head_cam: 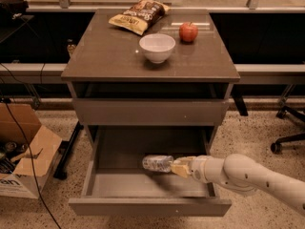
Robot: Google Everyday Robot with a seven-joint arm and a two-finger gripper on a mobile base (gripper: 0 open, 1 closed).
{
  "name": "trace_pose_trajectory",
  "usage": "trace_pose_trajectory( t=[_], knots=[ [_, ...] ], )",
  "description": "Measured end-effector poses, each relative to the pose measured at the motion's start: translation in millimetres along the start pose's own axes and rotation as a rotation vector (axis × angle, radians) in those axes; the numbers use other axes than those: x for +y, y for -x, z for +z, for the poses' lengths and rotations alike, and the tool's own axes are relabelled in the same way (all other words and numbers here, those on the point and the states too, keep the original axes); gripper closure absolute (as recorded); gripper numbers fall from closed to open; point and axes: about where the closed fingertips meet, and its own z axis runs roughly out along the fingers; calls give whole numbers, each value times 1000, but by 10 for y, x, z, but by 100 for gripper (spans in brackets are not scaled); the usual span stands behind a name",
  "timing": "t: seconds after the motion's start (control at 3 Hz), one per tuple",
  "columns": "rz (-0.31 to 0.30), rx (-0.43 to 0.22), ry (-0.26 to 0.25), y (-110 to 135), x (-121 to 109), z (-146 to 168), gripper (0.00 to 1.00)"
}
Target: Place blue plastic bottle into middle drawer
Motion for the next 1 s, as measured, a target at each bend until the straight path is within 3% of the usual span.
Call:
trace_pose_trajectory(
  t=[0.67, 1.0],
  knots=[
    [0, 102, -54, -290, -116, 237, 19],
    [-1, 104, -50, -300, -109, 255, 0]
  ],
)
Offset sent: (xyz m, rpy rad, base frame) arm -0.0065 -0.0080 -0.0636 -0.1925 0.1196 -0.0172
